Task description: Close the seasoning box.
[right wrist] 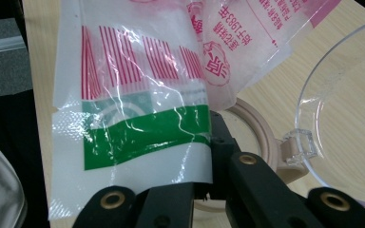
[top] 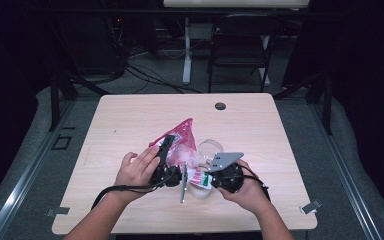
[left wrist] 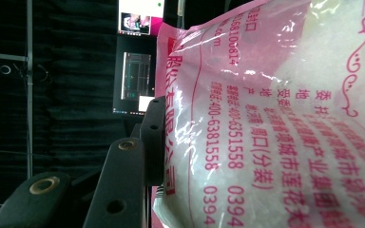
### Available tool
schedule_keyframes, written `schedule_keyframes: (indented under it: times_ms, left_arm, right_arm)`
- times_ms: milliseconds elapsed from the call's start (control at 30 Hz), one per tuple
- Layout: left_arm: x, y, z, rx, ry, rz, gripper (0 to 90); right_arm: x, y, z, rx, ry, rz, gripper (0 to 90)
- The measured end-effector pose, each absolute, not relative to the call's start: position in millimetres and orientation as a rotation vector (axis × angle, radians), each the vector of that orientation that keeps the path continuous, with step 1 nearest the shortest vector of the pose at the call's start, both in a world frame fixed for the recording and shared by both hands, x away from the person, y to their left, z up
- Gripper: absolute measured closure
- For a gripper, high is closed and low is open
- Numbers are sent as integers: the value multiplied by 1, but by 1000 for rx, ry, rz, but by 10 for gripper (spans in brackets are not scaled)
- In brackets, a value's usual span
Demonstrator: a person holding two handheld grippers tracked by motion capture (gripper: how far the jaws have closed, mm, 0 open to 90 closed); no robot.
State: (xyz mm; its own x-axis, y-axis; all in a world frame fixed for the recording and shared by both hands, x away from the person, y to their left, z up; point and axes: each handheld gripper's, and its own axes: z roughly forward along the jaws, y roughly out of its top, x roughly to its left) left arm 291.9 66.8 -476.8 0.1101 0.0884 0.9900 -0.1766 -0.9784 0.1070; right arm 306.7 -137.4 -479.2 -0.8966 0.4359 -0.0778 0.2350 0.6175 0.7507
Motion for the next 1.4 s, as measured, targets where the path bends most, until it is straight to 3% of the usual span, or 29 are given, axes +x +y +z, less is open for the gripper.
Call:
schedule_keyframes:
  times_ms: [1400]
  left_arm:
    - [291,60,-476,2169,-109,1980,636]
  right_arm:
    - [309,-142,-480,569,2585,1153,900]
